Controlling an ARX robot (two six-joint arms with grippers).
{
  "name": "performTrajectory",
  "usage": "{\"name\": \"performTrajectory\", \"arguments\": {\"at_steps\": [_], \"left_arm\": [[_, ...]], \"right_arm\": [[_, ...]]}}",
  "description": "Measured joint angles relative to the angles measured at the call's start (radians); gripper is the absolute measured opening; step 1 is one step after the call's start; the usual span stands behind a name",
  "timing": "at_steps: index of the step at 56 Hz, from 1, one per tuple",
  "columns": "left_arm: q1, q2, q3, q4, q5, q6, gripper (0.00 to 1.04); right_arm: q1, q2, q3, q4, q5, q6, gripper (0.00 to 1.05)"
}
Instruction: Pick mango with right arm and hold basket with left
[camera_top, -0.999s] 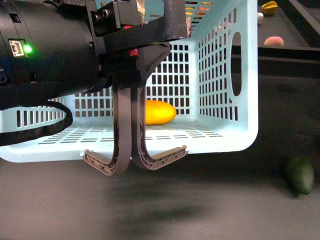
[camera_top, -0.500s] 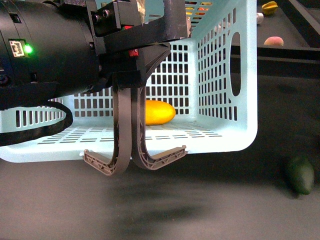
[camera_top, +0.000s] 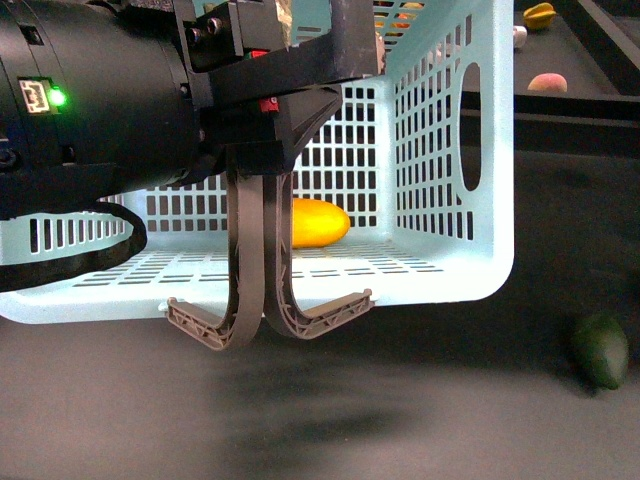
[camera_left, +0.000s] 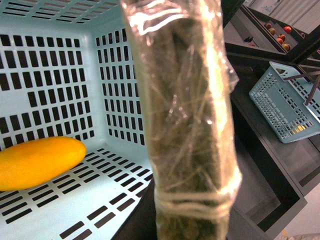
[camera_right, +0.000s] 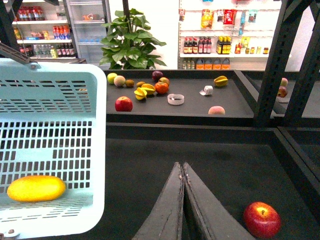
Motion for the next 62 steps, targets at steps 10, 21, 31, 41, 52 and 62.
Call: {"name": "performTrajectory", "arguments": {"at_steps": [10,21,31,41,52,62], "left_arm": [[0.0,0.0,0.0,0.0,0.0,-0.005,0.08],[0.0,0.0,0.0,0.0,0.0,-0.005,0.08],[0.0,0.0,0.0,0.0,0.0,-0.003,0.08],[0.0,0.0,0.0,0.0,0.0,-0.003,0.08],[-0.005,0.024,0.002,0.055,-0.103,0.014,0.08],[0.021,0.096,0.108,0.063,-0.228,-0.031,0.08]], "right_arm": [[0.0,0.0,0.0,0.0,0.0,0.0,0.02],[0.0,0.0,0.0,0.0,0.0,-0.002,0.03],[0.0,0.0,0.0,0.0,0.0,-0.002,0.32],[0.0,0.0,0.0,0.0,0.0,-0.002,0.64],[0.0,0.0,0.0,0.0,0.0,-0.002,0.97],[0.0,-0.001,0.0,-0.001,0.0,-0.002,0.97]]}}
